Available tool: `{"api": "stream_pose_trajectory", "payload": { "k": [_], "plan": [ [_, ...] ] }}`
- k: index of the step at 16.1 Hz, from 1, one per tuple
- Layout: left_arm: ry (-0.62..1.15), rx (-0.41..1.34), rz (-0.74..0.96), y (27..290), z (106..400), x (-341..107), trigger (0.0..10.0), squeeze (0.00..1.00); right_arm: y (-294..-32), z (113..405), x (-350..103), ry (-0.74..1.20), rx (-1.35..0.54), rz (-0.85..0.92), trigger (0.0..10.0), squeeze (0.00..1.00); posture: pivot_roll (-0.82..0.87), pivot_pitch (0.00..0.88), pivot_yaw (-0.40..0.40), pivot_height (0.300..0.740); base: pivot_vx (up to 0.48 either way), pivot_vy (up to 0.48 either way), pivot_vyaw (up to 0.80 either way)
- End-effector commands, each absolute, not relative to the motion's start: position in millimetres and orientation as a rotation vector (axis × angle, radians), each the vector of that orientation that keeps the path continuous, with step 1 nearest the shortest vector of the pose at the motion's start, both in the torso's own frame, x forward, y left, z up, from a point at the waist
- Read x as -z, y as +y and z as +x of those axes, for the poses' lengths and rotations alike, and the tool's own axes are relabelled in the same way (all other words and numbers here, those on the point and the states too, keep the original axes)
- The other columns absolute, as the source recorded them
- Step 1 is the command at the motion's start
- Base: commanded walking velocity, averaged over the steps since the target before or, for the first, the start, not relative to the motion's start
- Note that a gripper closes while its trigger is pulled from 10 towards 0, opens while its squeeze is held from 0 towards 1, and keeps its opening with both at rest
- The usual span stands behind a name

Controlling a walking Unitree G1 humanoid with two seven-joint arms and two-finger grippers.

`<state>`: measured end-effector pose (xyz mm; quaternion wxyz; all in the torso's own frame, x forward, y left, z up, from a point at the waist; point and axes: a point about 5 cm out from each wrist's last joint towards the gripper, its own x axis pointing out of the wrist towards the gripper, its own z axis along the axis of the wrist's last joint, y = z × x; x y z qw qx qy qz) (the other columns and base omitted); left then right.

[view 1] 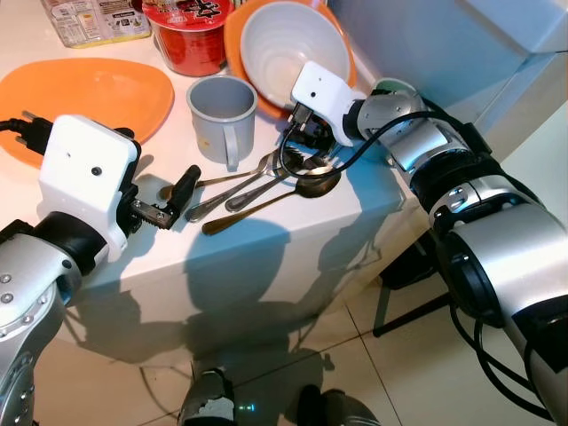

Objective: Setting the table

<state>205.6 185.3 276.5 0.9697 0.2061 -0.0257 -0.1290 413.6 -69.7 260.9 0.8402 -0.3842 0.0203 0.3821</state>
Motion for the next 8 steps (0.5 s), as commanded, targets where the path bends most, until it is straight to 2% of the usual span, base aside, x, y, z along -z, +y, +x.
{"api": "stream_pose_trajectory", "payload": {
  "k": [1,8],
  "plan": [
    [-0.073,0.271,0.43,183.1,202.7,-279.9,10.0,0.0,-81.5,415.1,-255.1,0.088,-0.786,-0.791,0.0,0.0,0.33,0.209,-0.112,0.74,0.0,0.0,0.0],
    [-0.089,0.254,0.439,183.6,204.7,-284.1,10.0,0.0,-80.6,416.3,-266.6,0.039,-0.764,-0.779,0.0,0.0,0.33,0.201,-0.114,0.74,0.0,0.0,0.0]
  ]
}}
